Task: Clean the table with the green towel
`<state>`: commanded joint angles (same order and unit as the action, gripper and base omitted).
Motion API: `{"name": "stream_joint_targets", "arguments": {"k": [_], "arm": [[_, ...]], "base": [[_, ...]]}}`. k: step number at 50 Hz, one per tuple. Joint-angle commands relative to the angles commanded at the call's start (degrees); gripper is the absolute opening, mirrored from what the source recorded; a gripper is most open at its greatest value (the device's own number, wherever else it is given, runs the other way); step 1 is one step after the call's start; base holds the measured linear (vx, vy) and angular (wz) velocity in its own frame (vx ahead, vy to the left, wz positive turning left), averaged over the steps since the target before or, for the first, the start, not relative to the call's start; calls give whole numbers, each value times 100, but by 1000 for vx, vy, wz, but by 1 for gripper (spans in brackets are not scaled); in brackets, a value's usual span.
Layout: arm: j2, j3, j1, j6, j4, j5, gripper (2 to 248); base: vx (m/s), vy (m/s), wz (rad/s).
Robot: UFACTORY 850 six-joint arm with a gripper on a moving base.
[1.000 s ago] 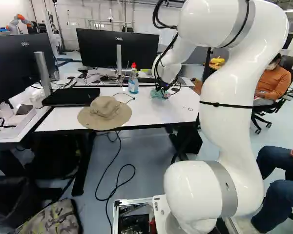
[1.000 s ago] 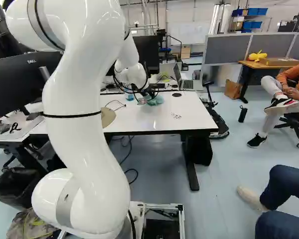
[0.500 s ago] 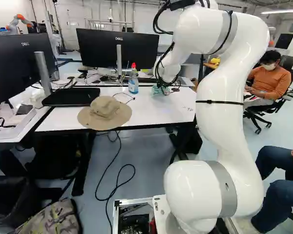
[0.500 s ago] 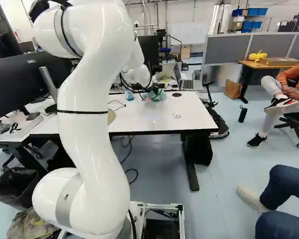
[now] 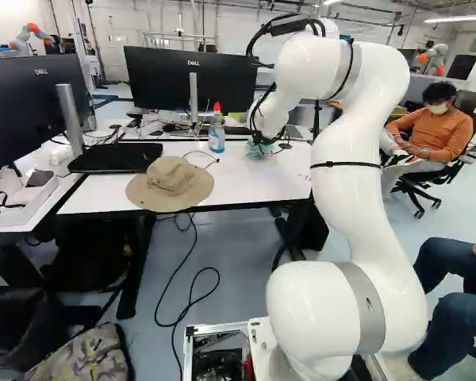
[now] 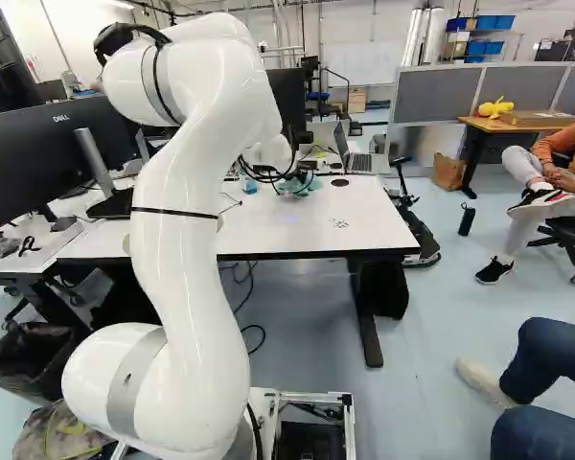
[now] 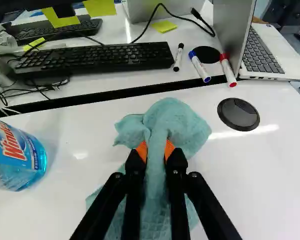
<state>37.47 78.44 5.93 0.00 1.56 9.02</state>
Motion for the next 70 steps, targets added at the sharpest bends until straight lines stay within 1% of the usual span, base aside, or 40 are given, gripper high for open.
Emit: {"name": "stream_joint_targets", "arguments": {"k": [17, 36, 70], "arm": [[0, 0, 0, 0, 0, -13, 57], [0, 0, 0, 0, 0, -331, 57], [0, 0, 0, 0, 0, -405, 57]], "base": [[0, 0, 0], [0, 0, 0], [0, 0, 0]]}}
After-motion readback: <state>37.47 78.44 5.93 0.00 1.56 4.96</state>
